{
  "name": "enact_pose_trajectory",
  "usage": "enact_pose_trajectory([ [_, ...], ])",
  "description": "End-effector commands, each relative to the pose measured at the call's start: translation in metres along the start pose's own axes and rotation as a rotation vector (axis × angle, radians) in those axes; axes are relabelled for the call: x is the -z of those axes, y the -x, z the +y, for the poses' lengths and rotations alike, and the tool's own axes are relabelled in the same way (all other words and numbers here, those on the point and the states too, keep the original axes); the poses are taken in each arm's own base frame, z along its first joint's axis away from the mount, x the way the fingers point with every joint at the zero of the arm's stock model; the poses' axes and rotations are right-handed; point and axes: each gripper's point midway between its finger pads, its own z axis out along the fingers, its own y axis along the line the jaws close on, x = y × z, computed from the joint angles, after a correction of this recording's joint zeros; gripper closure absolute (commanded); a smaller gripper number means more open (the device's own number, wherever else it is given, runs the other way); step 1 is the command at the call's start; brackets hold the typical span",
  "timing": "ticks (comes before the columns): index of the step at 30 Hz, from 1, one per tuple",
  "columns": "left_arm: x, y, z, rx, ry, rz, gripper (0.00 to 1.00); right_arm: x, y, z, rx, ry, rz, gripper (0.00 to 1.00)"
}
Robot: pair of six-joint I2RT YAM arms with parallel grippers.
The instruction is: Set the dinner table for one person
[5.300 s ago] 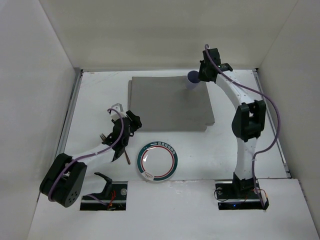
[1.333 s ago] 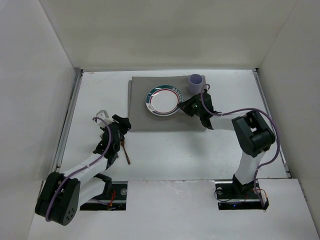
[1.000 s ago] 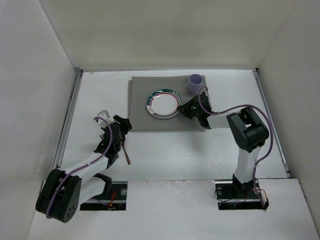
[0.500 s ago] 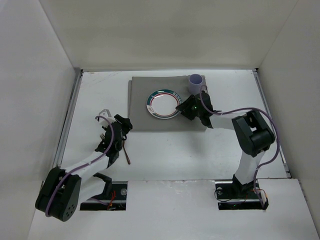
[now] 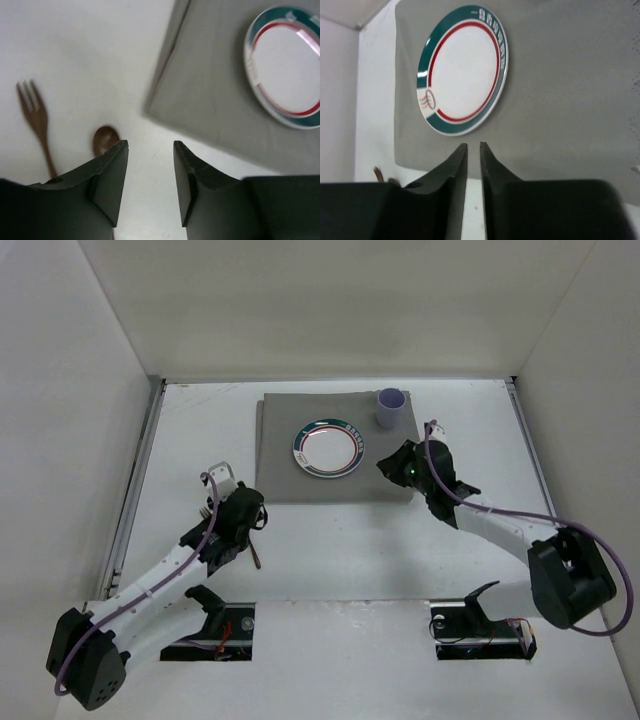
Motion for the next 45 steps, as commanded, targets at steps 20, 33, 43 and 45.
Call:
enact_pose_trajectory([
  [20, 0.025, -0.099, 0.037, -0.099, 0.215, 0.326, 0.64, 0.034, -0.029, 0.015, 0.144, 0.108, -0.02, 0.72],
  [33, 0.004, -0.103, 0.05, -0.121, 0.273, 0.307, 0.75, 0.032, -0.034, 0.011, 0.143, 0.096, -0.006, 0.69],
  [43, 0.002, -0.106, 0.062, -0.141, 0.292, 0.315, 0.91, 0.04, -0.019, 0.006, 0.117, 0.099, -0.045, 0.67],
  [45, 0.001, -0.105, 0.059, -0.122, 0.277, 0.31, 0.92, 0.043, -0.015, 0.006, 0.114, 0.099, -0.063, 0.65],
])
